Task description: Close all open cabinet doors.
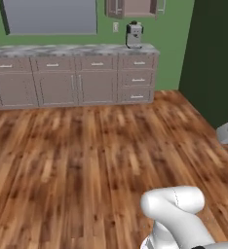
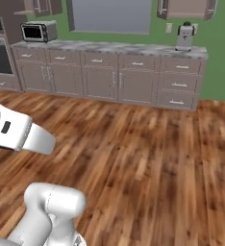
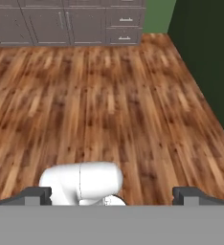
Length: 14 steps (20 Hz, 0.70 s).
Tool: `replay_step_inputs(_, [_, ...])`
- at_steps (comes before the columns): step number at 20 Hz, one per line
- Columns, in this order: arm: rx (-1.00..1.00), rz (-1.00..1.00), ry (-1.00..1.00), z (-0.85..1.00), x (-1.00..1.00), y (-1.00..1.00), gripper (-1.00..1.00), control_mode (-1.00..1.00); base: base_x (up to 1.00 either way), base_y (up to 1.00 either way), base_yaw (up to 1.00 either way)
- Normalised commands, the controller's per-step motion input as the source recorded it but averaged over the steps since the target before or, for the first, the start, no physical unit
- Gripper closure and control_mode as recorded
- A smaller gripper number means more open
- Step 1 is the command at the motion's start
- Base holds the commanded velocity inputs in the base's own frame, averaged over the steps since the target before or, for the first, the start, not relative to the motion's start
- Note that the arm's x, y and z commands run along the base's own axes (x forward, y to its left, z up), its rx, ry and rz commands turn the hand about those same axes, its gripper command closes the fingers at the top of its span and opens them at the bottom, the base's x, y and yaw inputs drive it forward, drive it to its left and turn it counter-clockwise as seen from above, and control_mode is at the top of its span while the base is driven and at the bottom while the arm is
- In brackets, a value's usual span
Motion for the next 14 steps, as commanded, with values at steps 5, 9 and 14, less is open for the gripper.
replay_step_inputs(5, [0.0,0.0,0.0,0.0,0.0,0.0,-1.0,1.0,1.0,0.0,-0.2])
replay_step_inputs(9, [0.0,0.0,0.0,0.0,0.0,0.0,-1.0,1.0,1.0,0.0,-0.16])
replay_step_inputs(14, [0.0,0.0,0.0,0.0,0.0,0.0,-1.0,1.0,1.0,-0.3,-0.02])
